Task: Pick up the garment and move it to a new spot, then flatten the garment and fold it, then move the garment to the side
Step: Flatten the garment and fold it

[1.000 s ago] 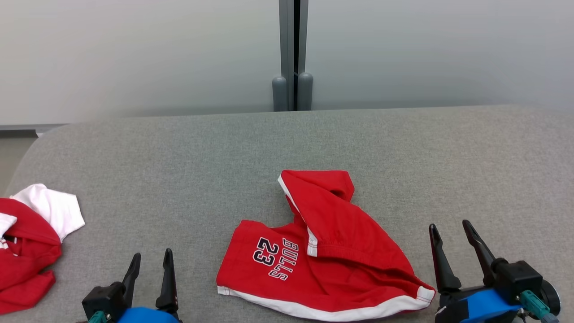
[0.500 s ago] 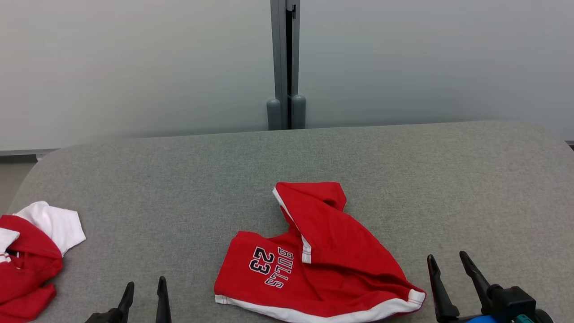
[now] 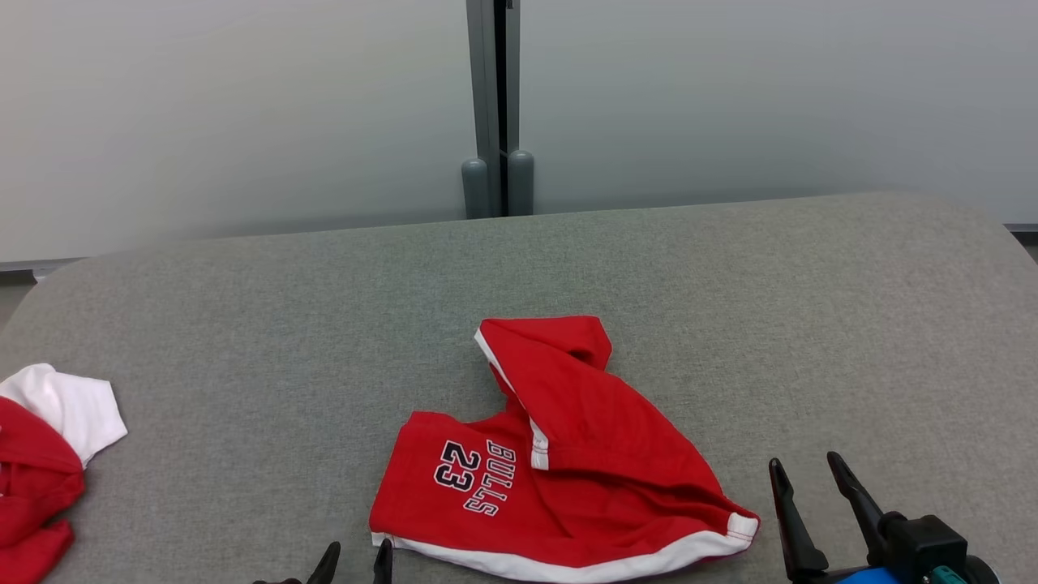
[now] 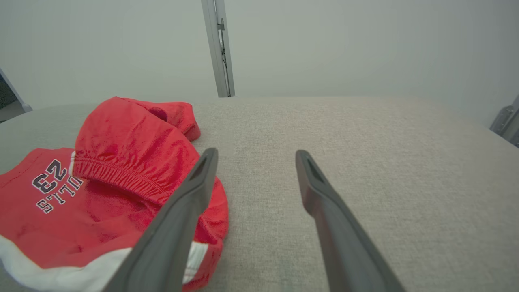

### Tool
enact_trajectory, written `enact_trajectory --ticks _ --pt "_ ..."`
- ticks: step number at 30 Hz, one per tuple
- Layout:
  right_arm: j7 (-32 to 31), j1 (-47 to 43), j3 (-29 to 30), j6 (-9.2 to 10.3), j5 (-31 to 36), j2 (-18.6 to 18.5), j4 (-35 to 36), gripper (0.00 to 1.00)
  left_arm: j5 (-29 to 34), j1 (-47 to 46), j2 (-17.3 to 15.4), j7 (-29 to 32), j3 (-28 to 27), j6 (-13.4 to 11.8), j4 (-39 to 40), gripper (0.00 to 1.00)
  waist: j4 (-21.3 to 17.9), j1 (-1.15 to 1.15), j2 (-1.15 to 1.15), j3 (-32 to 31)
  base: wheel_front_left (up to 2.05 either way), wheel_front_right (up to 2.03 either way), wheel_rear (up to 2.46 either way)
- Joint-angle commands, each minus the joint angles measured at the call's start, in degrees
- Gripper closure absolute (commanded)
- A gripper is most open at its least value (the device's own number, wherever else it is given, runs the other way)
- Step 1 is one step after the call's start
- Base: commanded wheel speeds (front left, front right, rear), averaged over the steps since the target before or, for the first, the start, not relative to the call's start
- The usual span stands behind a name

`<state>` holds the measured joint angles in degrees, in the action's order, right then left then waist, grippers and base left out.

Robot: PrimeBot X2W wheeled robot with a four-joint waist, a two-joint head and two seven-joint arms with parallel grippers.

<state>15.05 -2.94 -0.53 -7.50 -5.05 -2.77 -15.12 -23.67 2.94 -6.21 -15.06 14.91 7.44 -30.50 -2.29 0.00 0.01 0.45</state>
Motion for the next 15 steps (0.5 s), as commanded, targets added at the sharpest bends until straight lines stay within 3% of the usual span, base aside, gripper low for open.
enact_trajectory --ticks 1,15 --pt "0.19 0.30 0.40 0.01 0.20 -0.23 0.16 0.00 -1.15 -1.20 -0.73 -0.17 1.20 0.08 0.06 0.00 -0.33 0.00 -0.01 0.24 0.00 0.00 0.00" --pt "0.19 -0.11 2.58 0.01 -0.63 -0.20 1.78 0.00 -5.67 -4.30 -6.08 -0.17 7.18 0.08 -1.71 0.00 -3.64 0.00 -0.01 3.92 0.00 0.00 0.00"
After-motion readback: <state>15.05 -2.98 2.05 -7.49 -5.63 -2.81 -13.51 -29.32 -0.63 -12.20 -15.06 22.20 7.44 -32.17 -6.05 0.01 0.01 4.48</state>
